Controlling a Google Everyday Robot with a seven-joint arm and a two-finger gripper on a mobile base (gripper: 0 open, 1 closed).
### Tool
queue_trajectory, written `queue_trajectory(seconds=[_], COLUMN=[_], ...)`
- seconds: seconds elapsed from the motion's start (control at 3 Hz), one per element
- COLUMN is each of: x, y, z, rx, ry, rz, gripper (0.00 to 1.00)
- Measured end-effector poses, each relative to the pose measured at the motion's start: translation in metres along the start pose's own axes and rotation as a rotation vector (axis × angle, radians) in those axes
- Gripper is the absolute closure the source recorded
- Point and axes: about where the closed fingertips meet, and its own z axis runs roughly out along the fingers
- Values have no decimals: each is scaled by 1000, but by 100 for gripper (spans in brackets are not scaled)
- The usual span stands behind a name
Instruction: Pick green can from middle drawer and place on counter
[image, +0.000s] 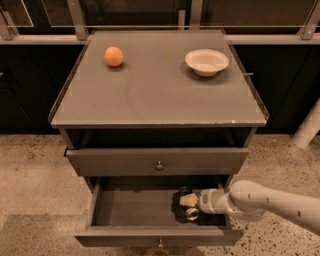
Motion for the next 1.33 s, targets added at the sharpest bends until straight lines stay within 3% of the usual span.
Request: queue_trajectory(seconds=[0.33, 1.33], x=[1, 1], y=[-1, -1], z=[1, 1], rx=[2, 2], ry=[2, 2], rz=[1, 1], gripper=[82, 13])
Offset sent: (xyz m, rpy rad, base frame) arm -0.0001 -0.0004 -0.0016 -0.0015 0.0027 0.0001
